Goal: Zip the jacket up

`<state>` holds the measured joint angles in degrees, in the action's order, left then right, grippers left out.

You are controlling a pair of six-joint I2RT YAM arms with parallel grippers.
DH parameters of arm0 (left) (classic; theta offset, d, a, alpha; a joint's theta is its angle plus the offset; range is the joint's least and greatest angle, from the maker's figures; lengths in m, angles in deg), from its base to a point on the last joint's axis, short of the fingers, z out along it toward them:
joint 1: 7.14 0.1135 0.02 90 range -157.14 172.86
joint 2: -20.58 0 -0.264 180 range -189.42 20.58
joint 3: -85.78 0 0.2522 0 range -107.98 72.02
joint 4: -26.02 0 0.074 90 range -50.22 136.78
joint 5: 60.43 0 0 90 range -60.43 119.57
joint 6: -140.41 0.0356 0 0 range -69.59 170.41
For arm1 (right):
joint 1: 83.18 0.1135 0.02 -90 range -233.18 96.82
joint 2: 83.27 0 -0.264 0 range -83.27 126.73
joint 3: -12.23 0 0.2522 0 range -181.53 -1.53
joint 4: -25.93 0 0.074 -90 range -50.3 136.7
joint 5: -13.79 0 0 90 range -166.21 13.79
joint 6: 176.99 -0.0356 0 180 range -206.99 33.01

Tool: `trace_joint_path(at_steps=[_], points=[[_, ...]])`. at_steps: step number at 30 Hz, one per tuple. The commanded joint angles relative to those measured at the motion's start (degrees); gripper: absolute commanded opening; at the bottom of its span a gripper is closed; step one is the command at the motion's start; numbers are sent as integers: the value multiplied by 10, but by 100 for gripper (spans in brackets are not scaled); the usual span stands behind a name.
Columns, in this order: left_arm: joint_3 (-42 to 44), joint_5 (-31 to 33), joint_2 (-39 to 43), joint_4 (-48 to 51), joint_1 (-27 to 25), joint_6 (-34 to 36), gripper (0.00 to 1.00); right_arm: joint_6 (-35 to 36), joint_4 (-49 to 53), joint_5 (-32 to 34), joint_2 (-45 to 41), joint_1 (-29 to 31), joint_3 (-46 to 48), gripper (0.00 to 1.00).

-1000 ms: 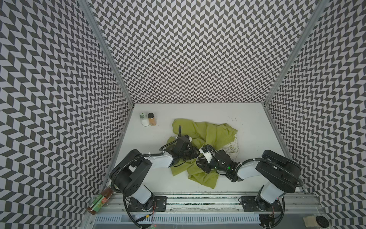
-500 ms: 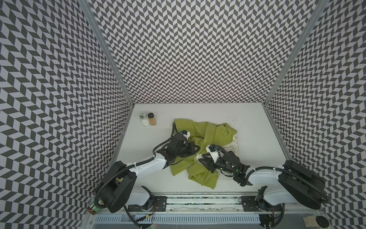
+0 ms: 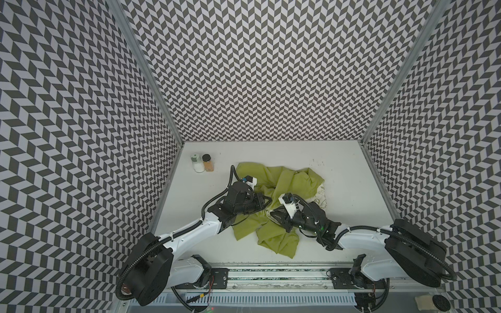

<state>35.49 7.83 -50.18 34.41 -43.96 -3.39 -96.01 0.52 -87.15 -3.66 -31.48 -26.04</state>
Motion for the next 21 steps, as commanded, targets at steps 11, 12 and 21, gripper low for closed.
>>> trace_joint_path(at_steps=[11, 12, 21], points=[[27, -64, 7, -66, -1, -54, 0, 60, -90, -23, 33, 10, -14, 25], [29, -66, 7, -69, -2, -57, 0, 62, -100, -17, 36, 10, -13, 25], [54, -88, -15, -117, -13, -96, 0, 102, -196, -42, 22, 10, 29, 32]])
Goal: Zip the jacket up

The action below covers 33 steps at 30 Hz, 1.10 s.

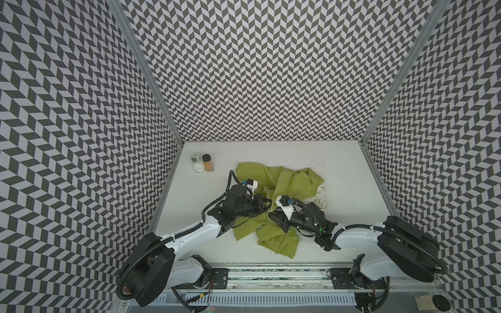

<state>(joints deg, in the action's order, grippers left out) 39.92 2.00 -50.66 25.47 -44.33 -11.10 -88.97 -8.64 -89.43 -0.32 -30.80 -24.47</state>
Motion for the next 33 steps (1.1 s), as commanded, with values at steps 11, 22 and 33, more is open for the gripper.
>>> trace_joint_path(at_steps=[11, 22, 33], points=[[10, -34, -15, -39, -11, -24, 0, 52, -155, -39, -9, 6, 44, 29], [8, -27, -8, -25, -6, -19, 0, 45, -147, -44, -13, 9, 52, 16], [-5, -1, 9, 11, 6, -6, 0, 33, -107, -49, -30, 9, 55, 0]])
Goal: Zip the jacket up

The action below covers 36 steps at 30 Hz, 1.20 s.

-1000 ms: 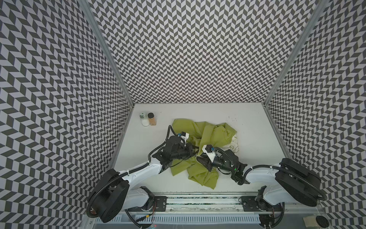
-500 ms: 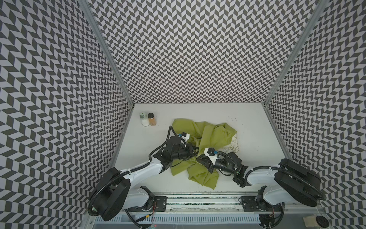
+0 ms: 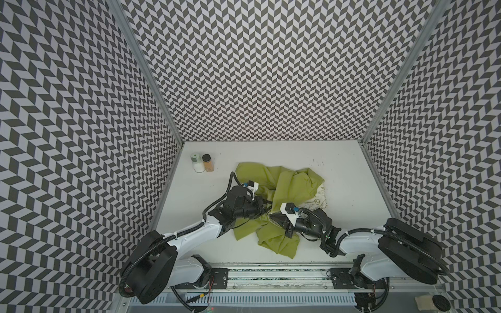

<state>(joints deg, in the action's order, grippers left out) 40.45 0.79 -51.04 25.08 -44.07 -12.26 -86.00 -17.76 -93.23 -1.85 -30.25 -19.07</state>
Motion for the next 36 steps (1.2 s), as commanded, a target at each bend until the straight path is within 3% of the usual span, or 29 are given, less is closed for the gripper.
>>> trace_joint_path(at_steps=[1, 11, 22, 30, 36], points=[[-12, 15, 16, 19, 6, 6, 0, 0, -11, -12, -16, 3, 1, 0], [-47, 62, 42, 84, 30, 29, 0, -87, 117, 30, -41, 4, -21, 0], [-73, 112, 82, 147, 96, 63, 0, -180, 279, 72, -88, -11, -28, 0], [-132, 139, 89, 210, 220, 132, 0, -232, 479, 127, -259, -167, -2, 0], [-158, 148, 71, 209, 277, 145, 0, -241, 546, 135, -340, -305, 11, 0]])
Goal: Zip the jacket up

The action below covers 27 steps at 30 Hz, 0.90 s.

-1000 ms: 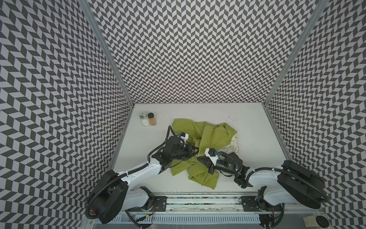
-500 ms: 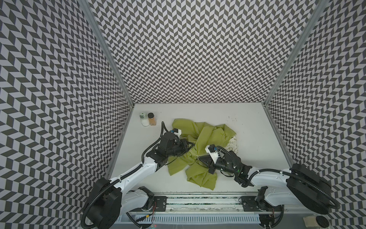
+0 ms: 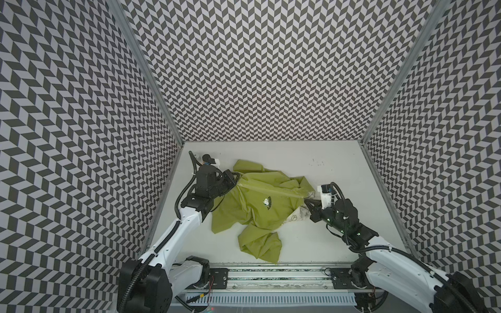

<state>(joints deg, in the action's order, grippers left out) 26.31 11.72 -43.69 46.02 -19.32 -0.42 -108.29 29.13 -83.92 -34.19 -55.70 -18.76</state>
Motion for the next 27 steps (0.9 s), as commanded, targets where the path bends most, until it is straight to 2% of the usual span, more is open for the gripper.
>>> trace_joint_path(at_steps=[1, 6, 10, 11, 12, 13, 14, 17, 21, 23, 25, 27], points=[[-17, 35, -5, -5, 38, 27, 0, -16, 76, 22, -19, -74, 8, 0], [-37, 31, -23, -7, 56, 37, 0, -21, 71, -25, 3, -158, -8, 0], [-39, -10, -51, -58, 56, 52, 0, -6, 28, -101, 36, -177, -34, 0], [-50, -32, -70, -66, 55, 58, 10, 1, 25, -107, 45, -179, -54, 3], [-69, -47, -88, -61, 55, 68, 28, 4, 34, -97, 53, -180, -80, 9], [-104, -59, -108, -36, 53, 89, 70, 18, 48, -90, 61, -182, -115, 25], [-146, -39, -122, 18, 50, 111, 97, 33, 73, -74, 66, -184, -153, 40], [-207, 75, -99, 118, 48, 163, 99, 68, 118, 20, 70, -184, -228, 65], [-171, 218, 4, 129, 66, 224, 99, 109, 74, 172, 42, -186, -191, 78], [-109, 306, 77, 91, 63, 251, 99, 147, 0, 212, 21, -187, -122, 84], [-35, 354, 152, 57, 63, 241, 99, 160, -81, 238, 3, -187, -51, 90], [63, 369, 228, -3, 58, 234, 99, 153, -137, 244, -7, -188, 2, 94]])
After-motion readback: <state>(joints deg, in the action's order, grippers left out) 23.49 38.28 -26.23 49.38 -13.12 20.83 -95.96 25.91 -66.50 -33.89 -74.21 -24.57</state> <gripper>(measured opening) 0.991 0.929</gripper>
